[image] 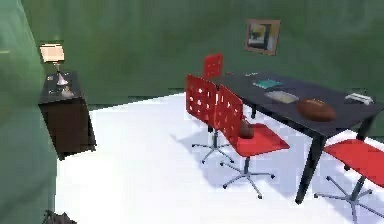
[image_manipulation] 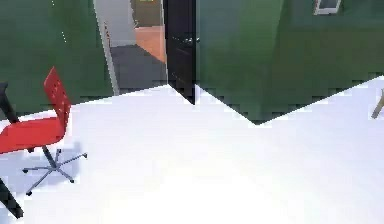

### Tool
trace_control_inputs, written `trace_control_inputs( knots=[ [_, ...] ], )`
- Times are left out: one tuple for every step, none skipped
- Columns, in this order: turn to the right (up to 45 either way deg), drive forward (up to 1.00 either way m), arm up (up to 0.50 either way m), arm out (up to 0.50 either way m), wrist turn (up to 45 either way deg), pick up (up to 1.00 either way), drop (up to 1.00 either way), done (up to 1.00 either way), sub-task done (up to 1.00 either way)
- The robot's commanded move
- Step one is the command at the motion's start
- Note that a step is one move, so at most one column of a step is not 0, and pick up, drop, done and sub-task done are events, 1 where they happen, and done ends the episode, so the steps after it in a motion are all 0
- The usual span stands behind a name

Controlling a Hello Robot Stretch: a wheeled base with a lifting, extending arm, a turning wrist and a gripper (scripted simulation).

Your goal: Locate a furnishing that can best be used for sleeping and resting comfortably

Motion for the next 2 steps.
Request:
trace_control_inputs(
  knots=[
    [45.0,0.0,0.0,0.0,0.0,0.0,0.0,0.0,0.0],
    [12.0,0.0,0.0,0.0,0.0,0.0,0.0,0.0,0.0]
  ],
)
